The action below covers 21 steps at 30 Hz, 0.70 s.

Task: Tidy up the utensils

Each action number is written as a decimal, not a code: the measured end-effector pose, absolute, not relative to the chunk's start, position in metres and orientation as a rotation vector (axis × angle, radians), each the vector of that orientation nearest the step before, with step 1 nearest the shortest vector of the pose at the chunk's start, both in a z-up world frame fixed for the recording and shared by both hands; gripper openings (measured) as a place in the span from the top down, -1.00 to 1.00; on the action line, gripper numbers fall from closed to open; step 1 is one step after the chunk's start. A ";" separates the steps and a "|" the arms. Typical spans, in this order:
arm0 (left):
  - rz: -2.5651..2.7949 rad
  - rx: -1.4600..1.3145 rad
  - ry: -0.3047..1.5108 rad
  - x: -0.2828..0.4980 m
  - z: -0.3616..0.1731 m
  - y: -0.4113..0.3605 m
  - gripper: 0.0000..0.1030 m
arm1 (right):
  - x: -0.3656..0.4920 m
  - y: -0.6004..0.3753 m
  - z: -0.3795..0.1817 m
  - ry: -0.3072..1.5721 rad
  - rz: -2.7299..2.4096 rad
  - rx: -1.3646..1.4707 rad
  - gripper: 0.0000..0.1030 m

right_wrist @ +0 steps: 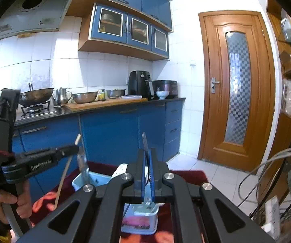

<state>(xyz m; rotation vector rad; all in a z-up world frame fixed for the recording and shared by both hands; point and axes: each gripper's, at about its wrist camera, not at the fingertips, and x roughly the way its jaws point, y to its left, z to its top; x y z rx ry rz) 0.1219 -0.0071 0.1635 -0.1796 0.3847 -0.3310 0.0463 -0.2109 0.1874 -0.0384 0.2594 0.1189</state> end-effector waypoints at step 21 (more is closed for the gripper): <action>-0.165 -0.118 0.248 0.195 0.157 -0.025 0.95 | 0.117 -0.224 0.206 0.225 0.019 -0.035 0.90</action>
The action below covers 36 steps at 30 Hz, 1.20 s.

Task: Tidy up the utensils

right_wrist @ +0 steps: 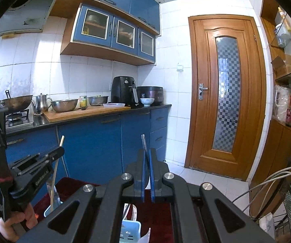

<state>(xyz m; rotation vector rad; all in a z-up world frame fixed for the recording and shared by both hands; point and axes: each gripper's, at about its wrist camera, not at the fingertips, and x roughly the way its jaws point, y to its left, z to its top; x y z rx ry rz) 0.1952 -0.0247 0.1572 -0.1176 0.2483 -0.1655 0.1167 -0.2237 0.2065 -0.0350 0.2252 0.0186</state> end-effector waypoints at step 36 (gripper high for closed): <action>-0.262 -0.371 0.190 0.192 0.116 0.008 0.95 | 0.131 -0.209 0.141 0.378 0.113 -0.051 0.88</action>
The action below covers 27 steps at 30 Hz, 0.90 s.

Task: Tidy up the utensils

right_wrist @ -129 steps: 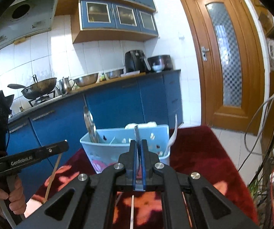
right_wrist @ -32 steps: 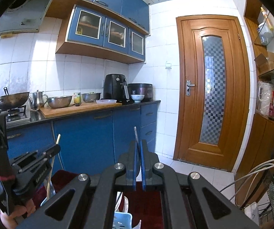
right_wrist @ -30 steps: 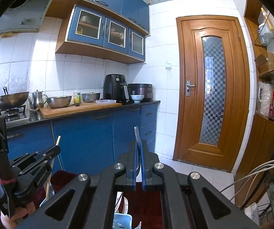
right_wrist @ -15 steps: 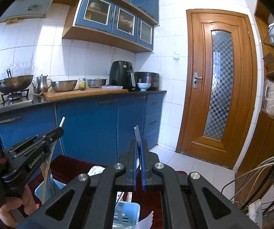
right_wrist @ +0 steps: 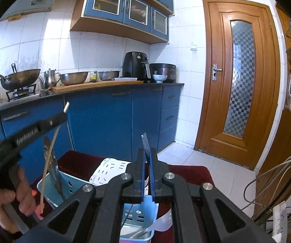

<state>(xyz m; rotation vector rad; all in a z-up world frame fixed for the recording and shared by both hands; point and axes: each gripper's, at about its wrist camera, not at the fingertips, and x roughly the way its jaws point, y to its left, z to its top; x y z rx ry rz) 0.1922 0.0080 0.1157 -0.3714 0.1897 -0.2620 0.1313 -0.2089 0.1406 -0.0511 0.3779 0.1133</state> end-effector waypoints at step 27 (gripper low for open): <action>-0.305 -0.241 0.357 0.156 0.132 0.001 0.95 | 0.075 -0.238 0.152 0.408 0.246 0.124 0.27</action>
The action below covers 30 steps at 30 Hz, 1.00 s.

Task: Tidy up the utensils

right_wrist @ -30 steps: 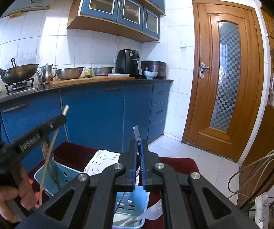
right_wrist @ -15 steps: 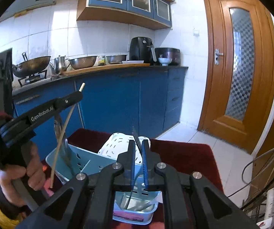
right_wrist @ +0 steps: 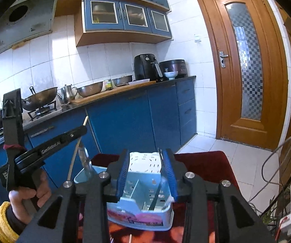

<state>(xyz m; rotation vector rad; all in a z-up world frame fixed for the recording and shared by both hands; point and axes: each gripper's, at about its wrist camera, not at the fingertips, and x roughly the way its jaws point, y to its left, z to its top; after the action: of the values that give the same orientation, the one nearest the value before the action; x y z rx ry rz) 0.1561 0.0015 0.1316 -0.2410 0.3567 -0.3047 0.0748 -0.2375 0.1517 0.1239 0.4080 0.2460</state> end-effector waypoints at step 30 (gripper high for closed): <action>-0.329 -0.171 0.517 0.065 0.128 0.018 0.96 | 0.012 -0.238 0.123 0.496 0.269 0.120 0.27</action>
<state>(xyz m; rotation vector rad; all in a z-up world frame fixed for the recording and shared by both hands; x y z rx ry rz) 0.0647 0.0184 0.1278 -0.1714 0.5167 -0.3291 0.0116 -0.2379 0.1231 0.1202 0.4955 0.2687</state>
